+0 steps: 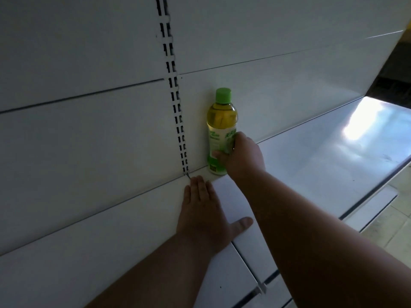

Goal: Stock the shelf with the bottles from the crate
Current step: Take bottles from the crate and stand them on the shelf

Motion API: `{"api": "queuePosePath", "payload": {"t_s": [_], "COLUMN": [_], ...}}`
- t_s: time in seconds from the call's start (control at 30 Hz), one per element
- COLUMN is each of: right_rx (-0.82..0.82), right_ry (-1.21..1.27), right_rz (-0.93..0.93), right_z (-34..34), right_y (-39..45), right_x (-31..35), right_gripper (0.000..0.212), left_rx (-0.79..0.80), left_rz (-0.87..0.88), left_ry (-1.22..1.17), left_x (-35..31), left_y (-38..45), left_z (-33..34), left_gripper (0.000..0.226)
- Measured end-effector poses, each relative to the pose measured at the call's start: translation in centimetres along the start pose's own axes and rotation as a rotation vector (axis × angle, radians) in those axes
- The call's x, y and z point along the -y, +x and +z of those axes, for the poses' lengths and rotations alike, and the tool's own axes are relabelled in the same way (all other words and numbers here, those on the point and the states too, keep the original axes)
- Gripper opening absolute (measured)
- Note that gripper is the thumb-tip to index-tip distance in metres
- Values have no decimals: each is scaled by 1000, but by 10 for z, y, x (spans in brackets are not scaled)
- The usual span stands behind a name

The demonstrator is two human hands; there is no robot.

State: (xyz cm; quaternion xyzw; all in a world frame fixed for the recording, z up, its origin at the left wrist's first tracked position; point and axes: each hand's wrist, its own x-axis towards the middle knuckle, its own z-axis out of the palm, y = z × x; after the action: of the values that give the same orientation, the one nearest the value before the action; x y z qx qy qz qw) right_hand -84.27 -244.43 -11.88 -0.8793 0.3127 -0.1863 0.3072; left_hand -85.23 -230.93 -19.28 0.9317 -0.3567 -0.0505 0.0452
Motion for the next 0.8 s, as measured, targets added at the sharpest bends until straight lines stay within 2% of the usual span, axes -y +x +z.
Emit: {"api": "queuePosePath", "payload": {"t_s": [0.07, 0.17, 0.3, 0.4, 0.6, 0.8], "right_rx": [17, -1, -31, -41, -49, -50], "right_ry": [-3, -12, -82, -202, -585, -647], "right_rz": [-8, -29, -16, 32, 231, 494], "right_z": [-1, -11, -58, -109, -193, -246], "right_y": [-4, -23, -66, -108, -218, -321], "right_x": [-4, -14, -34, -50, -98, -152], "right_gripper": [52, 73, 84, 81, 75, 73], "left_rx": [11, 29, -41, -118, -70, -52], "left_rz": [-5, -7, 35, 236, 666, 938], "left_ry": [-2, -6, 4, 87, -136, -133], "left_x": [0, 0, -3, -16, -97, -213], "left_y": [1, 1, -9, -26, -81, -153], "left_z": [0, -4, -15, -29, -60, -60], "left_gripper": [140, 137, 130, 115, 87, 80]}}
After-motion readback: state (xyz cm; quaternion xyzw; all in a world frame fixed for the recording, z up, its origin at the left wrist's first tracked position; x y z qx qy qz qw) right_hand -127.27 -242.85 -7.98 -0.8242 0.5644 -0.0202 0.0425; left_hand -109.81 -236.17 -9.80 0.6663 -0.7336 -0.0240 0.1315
